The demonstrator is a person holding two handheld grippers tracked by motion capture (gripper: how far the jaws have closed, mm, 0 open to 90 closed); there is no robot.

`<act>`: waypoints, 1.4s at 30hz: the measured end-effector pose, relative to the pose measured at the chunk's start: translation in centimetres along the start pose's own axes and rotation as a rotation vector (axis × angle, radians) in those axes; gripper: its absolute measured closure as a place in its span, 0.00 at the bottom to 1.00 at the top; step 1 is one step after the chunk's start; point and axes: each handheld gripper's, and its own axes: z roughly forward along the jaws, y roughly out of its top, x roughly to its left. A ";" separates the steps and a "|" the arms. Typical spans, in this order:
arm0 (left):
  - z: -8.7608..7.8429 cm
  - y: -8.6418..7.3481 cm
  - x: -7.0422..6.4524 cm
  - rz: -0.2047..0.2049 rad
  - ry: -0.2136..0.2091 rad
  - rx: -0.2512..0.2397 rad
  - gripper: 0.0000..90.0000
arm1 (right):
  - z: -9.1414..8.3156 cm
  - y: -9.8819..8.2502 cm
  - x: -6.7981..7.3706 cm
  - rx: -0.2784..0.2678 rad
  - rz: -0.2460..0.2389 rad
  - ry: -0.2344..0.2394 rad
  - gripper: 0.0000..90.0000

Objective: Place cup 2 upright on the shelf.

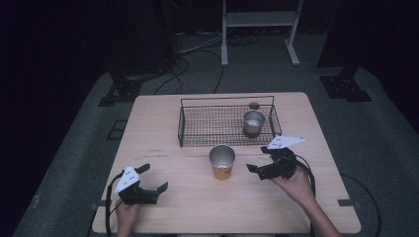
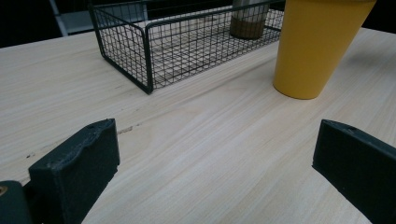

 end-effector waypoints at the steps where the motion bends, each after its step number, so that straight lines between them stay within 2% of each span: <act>1: 0.0 0.0 0.0 0.002 -0.001 0.000 0.00 | 0.0 -0.1 0.3 -0.002 -0.003 0.001 0.13; 21: 0.0 0.0 -0.1 0.005 -0.002 0.005 0.00 | 0.6 -0.4 2.7 0.021 -0.045 0.052 0.12; 42: 0.0 0.0 -0.1 0.005 -0.001 0.005 0.00 | 0.9 -0.2 3.9 0.030 -0.072 0.069 0.08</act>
